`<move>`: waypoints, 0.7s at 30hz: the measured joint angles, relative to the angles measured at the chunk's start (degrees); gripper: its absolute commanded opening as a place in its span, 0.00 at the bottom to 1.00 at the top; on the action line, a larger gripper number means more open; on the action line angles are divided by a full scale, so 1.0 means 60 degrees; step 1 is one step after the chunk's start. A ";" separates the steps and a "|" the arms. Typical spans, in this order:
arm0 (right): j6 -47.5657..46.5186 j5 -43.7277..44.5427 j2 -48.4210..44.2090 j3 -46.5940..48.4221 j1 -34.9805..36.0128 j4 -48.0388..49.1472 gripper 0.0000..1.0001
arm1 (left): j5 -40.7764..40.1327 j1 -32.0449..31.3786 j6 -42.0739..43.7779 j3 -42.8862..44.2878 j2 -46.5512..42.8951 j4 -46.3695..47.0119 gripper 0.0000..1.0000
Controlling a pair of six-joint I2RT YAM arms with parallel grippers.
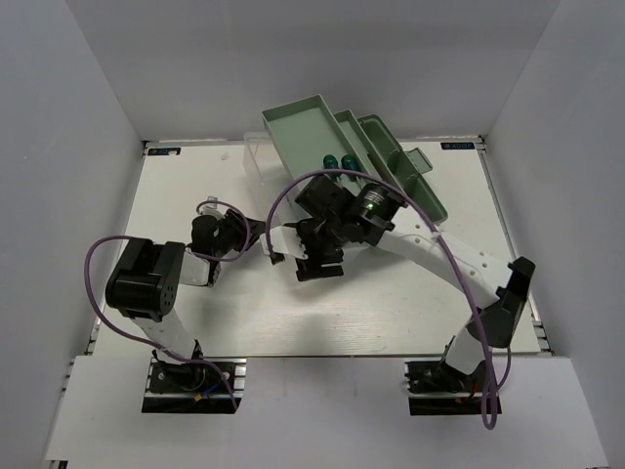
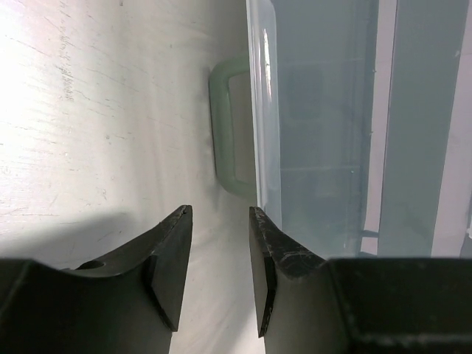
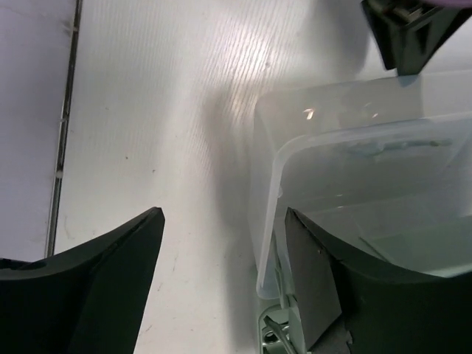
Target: Sort the tools into containers
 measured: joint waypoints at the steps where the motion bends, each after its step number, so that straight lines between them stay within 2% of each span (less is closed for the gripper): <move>1: 0.0000 0.0000 0.0127 -0.0087 -0.0029 0.0033 0.73 | 0.0000 0.0000 -0.0004 0.0018 0.0000 -0.0040 0.47; 5: -0.0047 -0.0594 0.0506 0.0018 -0.0069 -0.0237 0.68 | 0.0004 0.0000 0.0000 0.0153 0.0124 -0.0131 0.47; 7: -0.0025 -0.0790 0.0546 0.0430 -0.0058 -0.0302 0.54 | 0.0007 0.0000 -0.0007 0.0291 0.0270 -0.0164 0.47; 8: 0.0029 -0.0739 0.0550 0.0739 -0.0051 -0.0255 0.44 | 0.0007 0.0000 -0.0004 0.0372 0.0331 -0.0211 0.47; 9: 0.0160 -0.0517 0.0554 0.1129 -0.0047 -0.0098 0.03 | 0.0004 -0.0004 -0.0004 0.0441 0.0372 -0.0262 0.47; 11: 0.0488 0.0215 0.0539 0.1840 -0.0036 0.0532 0.00 | 0.0000 -0.0011 -0.0007 0.0572 0.0419 -0.0331 0.47; 16: 0.0484 0.4164 0.0430 0.2120 -0.0426 0.4291 0.00 | -0.0007 -0.0018 -0.0015 0.0885 0.0430 -0.0379 0.47; 18: 0.0113 0.5402 0.0583 0.2073 -0.0936 0.5475 0.00 | -0.0004 -0.0018 -0.0040 0.1002 0.0430 -0.0382 0.47; 21: 0.0492 0.6477 0.1322 0.2645 -0.2488 0.5690 0.00 | 0.0004 -0.0018 -0.0113 0.1209 0.0430 -0.0375 0.47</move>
